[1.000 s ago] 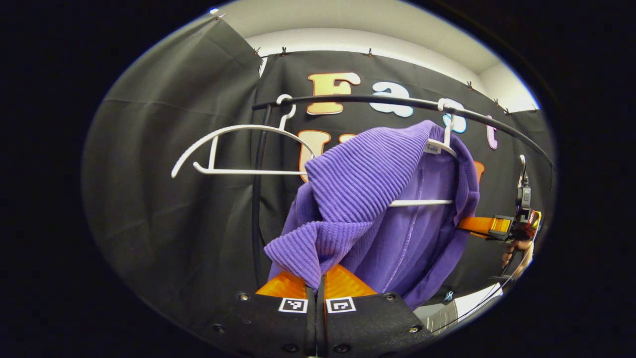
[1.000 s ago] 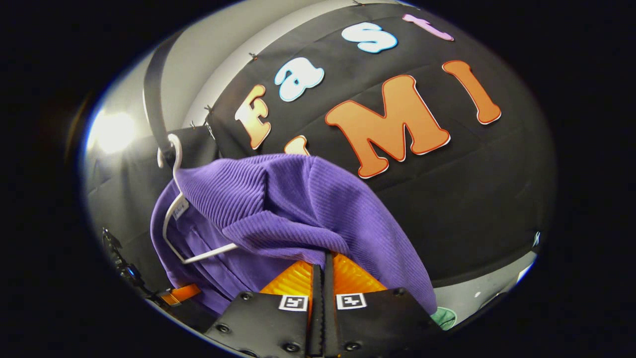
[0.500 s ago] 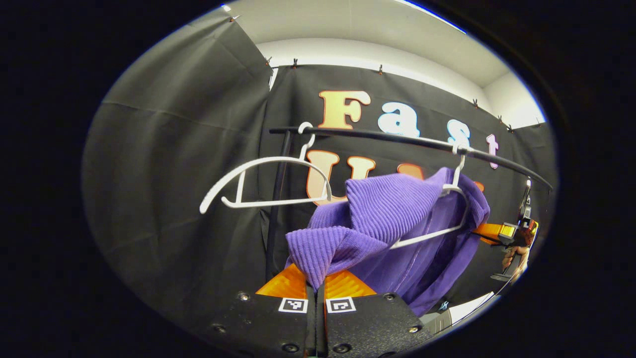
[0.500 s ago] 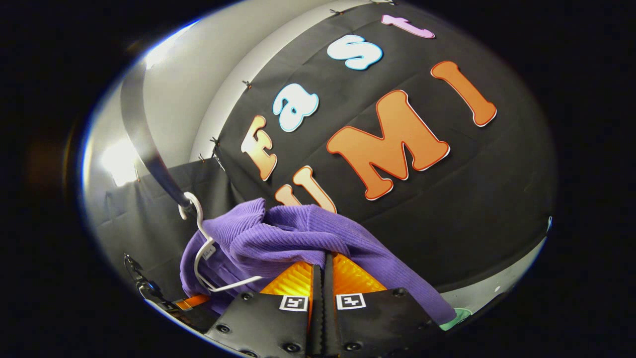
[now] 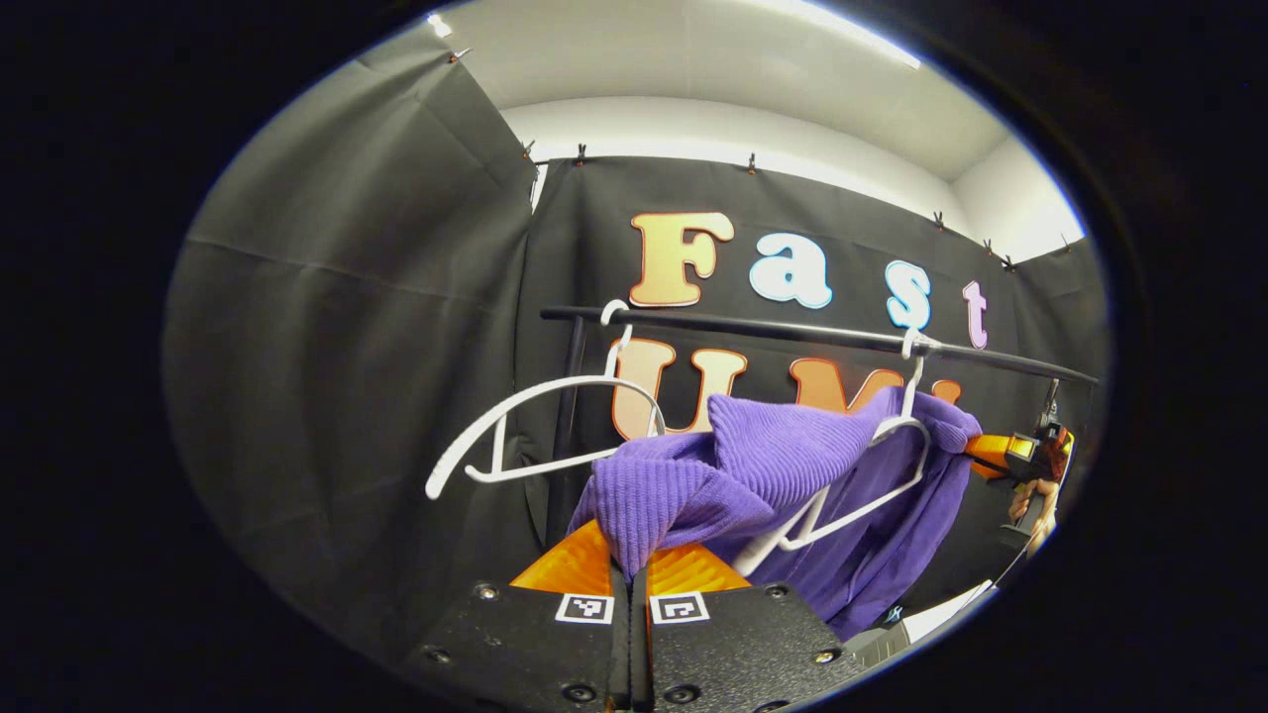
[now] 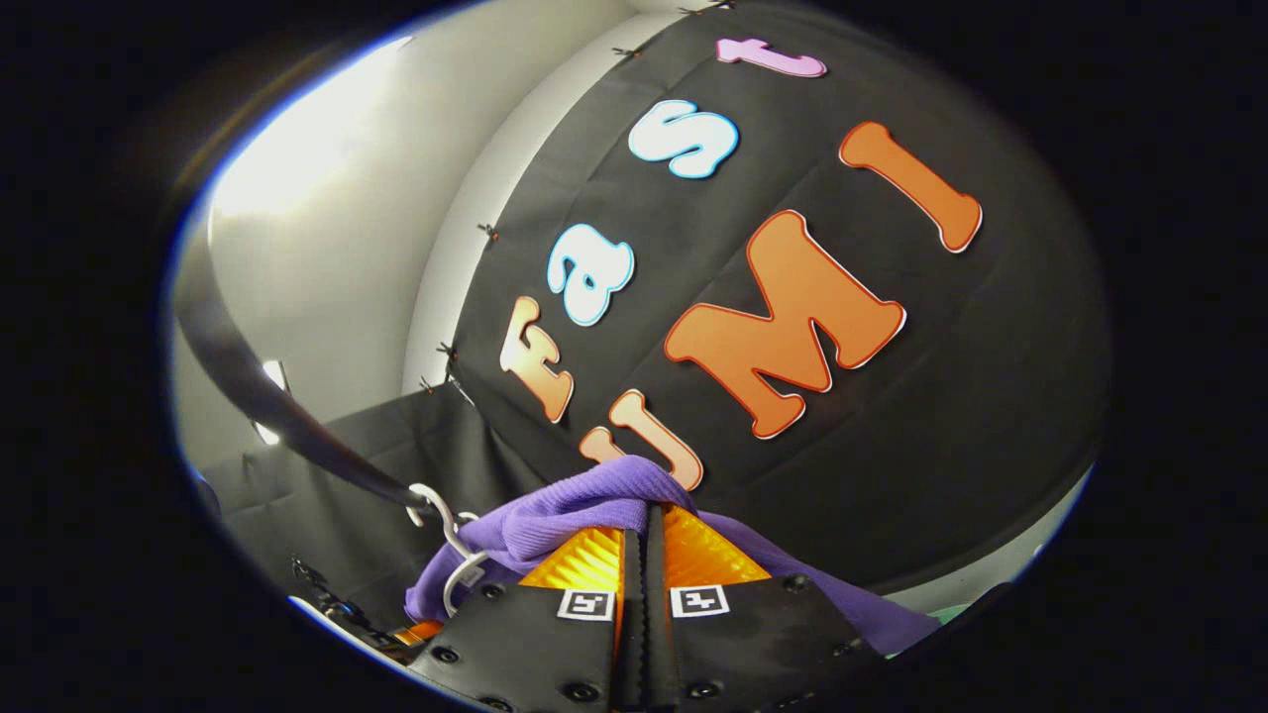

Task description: Grasp the clothes on the hanger with both hands and then place them into the laundry hamper below.

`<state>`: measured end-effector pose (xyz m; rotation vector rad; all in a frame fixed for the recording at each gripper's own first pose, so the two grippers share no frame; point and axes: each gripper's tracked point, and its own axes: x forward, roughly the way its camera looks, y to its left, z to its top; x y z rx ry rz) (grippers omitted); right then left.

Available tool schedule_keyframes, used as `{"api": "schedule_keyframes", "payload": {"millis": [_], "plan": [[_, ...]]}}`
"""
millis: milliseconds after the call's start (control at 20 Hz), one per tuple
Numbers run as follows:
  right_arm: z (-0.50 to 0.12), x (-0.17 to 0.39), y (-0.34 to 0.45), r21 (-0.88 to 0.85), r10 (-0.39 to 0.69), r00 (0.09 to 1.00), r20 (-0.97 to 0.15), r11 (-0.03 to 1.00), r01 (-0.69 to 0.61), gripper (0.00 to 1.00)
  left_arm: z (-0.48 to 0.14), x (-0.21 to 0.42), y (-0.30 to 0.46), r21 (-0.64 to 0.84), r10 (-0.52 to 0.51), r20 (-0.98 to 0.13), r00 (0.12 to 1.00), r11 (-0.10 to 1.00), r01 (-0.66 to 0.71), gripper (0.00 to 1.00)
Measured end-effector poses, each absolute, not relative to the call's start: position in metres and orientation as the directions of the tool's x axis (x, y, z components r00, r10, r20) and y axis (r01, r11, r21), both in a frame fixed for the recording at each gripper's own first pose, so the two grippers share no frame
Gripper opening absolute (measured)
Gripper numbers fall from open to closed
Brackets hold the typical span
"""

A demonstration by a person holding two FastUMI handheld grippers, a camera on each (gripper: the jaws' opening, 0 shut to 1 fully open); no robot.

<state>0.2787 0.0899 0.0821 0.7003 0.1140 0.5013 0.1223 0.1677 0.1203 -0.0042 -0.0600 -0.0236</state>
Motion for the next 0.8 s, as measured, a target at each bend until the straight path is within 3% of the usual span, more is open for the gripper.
{"api": "schedule_keyframes", "payload": {"millis": [800], "plan": [[0.129,0.309,0.076,0.597,0.431,0.898,0.085,0.7,-0.392,0.07,0.172,0.163,0.165,0.019,-0.116,0.137,0.984,0.993,0.115,0.0]]}}
